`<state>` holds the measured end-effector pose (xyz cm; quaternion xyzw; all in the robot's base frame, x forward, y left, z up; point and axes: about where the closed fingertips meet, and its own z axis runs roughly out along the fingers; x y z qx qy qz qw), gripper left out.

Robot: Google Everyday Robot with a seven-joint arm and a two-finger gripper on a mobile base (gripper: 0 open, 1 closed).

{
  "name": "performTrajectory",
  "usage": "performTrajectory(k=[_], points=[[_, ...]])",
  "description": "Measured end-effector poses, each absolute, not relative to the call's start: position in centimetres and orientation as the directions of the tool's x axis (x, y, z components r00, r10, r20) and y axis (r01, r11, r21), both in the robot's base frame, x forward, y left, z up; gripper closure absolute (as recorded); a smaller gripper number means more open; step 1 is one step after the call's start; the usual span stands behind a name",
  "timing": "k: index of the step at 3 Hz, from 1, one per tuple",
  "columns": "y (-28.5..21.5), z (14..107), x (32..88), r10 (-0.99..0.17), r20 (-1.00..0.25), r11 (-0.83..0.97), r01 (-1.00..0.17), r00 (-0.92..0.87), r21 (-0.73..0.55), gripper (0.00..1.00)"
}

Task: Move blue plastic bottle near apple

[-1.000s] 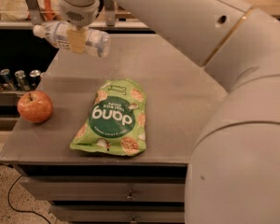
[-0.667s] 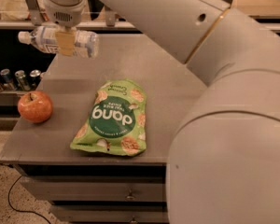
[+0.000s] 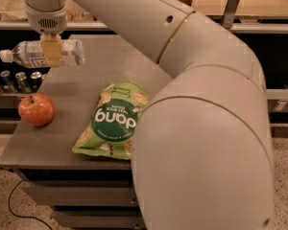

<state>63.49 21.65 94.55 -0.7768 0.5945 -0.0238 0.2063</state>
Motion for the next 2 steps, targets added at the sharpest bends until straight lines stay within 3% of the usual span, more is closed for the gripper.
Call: performTrajectory(k=[2], points=[[23.5, 92.2, 62.6, -0.909, -0.181, -0.32, -0.906, 0.376, -0.275, 1.0]])
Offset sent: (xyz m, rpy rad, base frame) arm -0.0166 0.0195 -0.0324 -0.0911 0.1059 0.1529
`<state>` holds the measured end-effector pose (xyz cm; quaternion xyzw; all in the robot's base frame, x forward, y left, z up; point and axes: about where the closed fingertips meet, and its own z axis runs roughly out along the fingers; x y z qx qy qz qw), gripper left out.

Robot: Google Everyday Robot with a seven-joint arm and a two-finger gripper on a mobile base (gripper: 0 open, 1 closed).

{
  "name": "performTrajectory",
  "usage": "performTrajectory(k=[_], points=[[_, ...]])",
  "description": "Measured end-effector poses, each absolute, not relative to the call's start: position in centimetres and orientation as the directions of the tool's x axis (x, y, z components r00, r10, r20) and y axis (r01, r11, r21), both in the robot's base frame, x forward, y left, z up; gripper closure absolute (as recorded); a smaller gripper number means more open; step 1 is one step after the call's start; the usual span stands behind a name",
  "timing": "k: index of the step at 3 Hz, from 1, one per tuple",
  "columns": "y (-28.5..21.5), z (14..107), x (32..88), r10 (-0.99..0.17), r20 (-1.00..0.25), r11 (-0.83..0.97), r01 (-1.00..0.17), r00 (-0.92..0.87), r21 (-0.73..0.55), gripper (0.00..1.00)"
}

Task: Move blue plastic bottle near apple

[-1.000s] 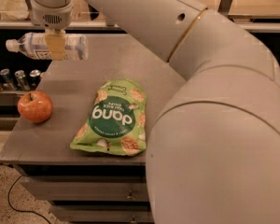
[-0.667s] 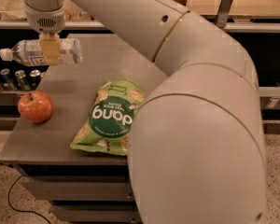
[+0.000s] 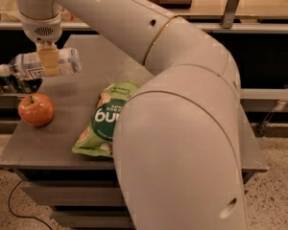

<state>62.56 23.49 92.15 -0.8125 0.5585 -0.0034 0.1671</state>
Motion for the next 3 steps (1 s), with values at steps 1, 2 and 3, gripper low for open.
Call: performTrajectory(k=[1, 2, 3], points=[[23.5, 91.1, 62.3, -0.906, -0.168, -0.342, -0.907, 0.388, -0.246, 1.0], [23.5, 90.0, 62.1, -0.907, -0.149, -0.358, -0.907, 0.394, -0.224, 1.0], [23.4, 89.5, 62.0, -0.908, -0.14, -0.362, -0.907, 0.395, -0.213, 1.0]])
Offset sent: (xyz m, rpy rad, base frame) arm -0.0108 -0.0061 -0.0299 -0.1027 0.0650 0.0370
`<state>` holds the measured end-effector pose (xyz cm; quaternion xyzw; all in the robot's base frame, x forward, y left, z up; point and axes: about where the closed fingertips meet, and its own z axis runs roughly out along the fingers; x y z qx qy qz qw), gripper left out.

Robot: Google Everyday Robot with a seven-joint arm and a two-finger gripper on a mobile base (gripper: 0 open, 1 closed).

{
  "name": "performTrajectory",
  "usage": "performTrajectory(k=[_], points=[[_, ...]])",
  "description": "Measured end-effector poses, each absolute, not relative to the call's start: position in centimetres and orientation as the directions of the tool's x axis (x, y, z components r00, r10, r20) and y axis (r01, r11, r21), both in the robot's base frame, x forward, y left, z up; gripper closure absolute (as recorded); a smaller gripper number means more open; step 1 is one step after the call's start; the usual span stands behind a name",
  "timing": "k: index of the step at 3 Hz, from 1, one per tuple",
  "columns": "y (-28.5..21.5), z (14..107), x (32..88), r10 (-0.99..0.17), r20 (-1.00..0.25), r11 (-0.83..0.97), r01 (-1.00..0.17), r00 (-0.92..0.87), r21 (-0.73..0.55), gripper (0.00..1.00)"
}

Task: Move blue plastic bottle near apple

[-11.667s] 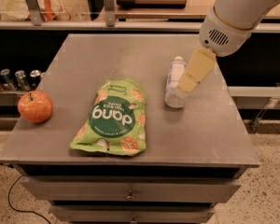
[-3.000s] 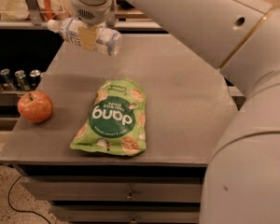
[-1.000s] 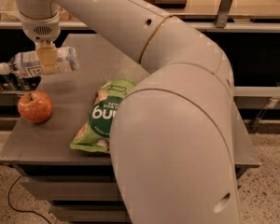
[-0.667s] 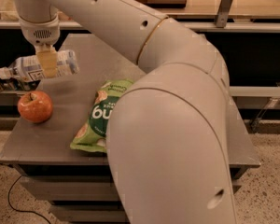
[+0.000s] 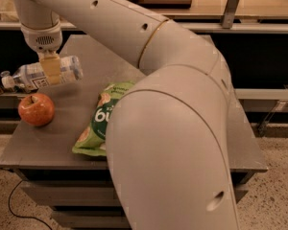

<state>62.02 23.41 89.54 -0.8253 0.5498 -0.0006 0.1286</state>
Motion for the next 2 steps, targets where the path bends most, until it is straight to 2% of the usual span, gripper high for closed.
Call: performTrajectory(k=[1, 2], points=[[23.14, 88.94, 61.81, -0.91, -0.127, -0.367, -0.909, 0.396, -0.199, 1.0], [22.83, 88.49, 61.74, -0.912, -0.114, -0.371, -0.91, 0.395, -0.188, 0.82]])
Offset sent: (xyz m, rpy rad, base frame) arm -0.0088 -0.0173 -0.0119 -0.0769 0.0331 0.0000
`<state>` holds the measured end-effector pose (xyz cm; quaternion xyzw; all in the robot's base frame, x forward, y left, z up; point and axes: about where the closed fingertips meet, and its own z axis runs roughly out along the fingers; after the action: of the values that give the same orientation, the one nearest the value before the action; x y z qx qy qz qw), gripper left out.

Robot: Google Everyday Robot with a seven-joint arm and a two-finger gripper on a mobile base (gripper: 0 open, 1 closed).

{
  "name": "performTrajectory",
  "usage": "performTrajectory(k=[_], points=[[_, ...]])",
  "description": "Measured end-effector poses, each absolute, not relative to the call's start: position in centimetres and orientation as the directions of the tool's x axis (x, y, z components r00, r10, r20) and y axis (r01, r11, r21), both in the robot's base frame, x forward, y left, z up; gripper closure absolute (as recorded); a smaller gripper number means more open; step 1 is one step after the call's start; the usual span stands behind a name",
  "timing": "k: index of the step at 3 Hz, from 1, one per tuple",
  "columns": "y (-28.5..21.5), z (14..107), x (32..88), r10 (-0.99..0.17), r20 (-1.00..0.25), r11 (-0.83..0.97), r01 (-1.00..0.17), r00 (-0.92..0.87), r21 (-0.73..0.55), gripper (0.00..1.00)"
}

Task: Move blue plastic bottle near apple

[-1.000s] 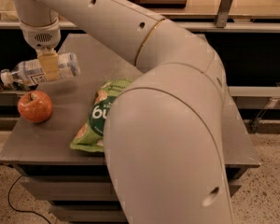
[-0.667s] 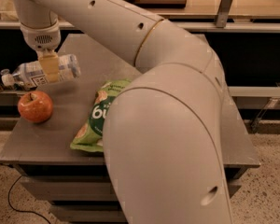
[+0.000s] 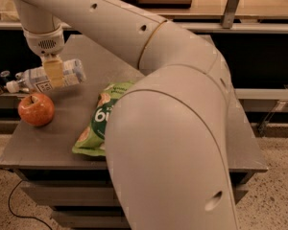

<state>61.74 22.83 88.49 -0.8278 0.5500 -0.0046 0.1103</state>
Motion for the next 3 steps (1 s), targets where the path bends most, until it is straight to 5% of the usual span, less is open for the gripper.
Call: performTrajectory(k=[3], points=[[21.67, 87.23, 61.72, -0.899, -0.101, -0.41, -0.899, 0.427, -0.154, 0.12]])
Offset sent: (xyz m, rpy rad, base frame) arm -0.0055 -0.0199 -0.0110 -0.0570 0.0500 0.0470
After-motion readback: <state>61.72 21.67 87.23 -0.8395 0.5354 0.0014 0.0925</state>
